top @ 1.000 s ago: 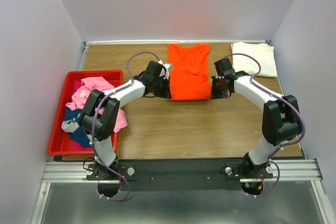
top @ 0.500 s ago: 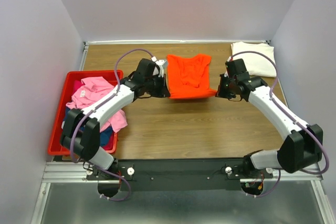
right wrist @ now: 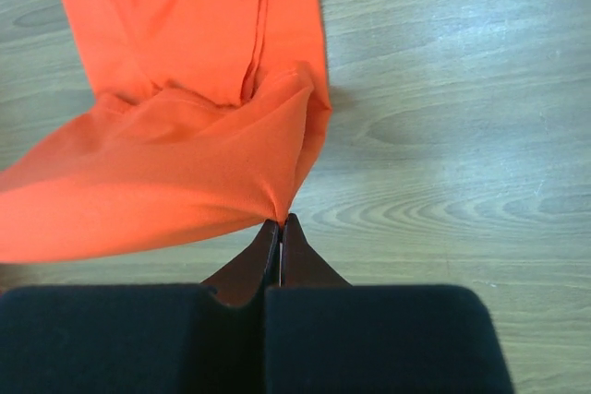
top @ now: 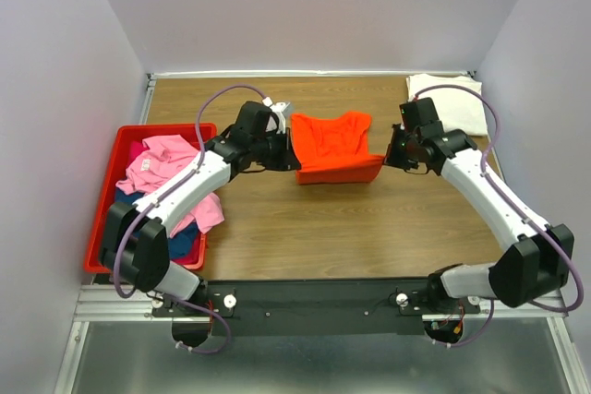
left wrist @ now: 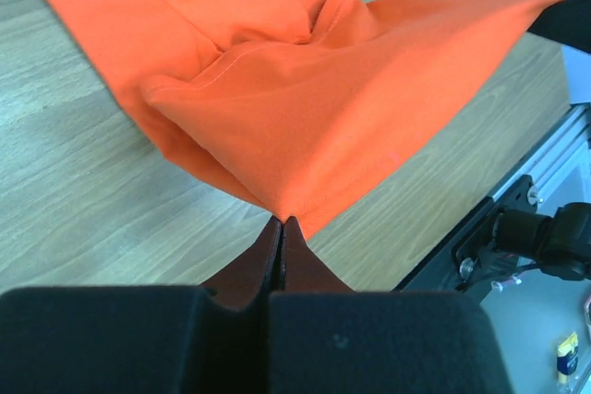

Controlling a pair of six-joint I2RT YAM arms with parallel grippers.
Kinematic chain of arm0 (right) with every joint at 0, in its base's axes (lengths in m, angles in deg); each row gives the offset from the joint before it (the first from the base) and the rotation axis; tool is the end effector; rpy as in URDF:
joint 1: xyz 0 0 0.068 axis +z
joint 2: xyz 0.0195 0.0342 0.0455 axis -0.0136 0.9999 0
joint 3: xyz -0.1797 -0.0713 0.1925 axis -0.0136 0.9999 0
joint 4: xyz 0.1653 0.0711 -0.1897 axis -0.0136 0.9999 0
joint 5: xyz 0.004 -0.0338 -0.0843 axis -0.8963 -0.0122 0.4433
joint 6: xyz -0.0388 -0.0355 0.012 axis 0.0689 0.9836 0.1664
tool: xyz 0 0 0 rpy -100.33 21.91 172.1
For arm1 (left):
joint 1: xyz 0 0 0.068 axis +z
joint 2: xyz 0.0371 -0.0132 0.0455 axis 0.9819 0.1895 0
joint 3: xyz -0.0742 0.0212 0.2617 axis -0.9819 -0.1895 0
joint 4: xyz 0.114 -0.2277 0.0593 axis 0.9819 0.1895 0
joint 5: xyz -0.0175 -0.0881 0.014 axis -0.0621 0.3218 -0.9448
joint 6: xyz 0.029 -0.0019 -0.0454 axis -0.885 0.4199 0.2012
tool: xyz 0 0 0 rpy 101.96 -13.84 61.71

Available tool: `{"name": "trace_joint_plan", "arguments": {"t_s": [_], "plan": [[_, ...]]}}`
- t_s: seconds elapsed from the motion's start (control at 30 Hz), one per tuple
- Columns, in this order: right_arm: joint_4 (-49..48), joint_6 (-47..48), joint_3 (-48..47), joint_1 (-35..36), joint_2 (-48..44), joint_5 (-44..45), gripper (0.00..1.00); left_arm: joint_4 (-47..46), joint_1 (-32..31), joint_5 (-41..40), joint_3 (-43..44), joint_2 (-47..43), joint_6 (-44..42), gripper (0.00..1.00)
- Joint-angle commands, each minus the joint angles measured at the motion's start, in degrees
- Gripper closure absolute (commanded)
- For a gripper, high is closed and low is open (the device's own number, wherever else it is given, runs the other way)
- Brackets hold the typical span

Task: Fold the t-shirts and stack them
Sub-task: Fold the tshirt

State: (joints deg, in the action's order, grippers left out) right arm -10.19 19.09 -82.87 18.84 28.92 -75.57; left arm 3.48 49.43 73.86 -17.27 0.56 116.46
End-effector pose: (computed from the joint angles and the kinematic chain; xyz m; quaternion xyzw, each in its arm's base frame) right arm 0.2582 0.0897 0.3056 0.0949 0.9408 0.1076 0.3071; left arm 0.2722 -0.1701 0.2875 0.0946 0.8901 -0.3475 0.2793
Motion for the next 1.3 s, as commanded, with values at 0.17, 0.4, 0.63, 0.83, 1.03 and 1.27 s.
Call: {"name": "trace_joint_plan", "arguments": {"t_s": [0.17,0.4,0.63,0.83,1.03,1.27], "plan": [[-0.4,-0.5,-5.7,-0.7,7.6,11.2,1.00,1.9,2.7,-2.0,4.1,6.3,-3.6,1.00],[-2.5,1.2,-10.6,-0.7,12.4,13.7,1.00,1.5,4.5,-1.4,8.8,10.9,-5.5,1.00],[-5.8,3.8,-16.0,-0.8,18.8,16.5,1.00,1.4,7.1,-1.1,14.4,16.1,-7.1,1.00],[-7.9,5.8,-22.4,-0.9,25.6,18.4,1.00,1.2,8.1,0.8,20.1,22.5,-9.2,1.00],[-8.0,7.9,-30.9,-1.0,33.1,17.9,1.00,1.5,9.7,1.3,24.7,27.8,-10.8,1.00],[-7.9,10.6,-37.9,-1.2,40.2,18.2,0.99,2.1,10.7,1.6,29.6,33.1,-11.7,1.00]]}}
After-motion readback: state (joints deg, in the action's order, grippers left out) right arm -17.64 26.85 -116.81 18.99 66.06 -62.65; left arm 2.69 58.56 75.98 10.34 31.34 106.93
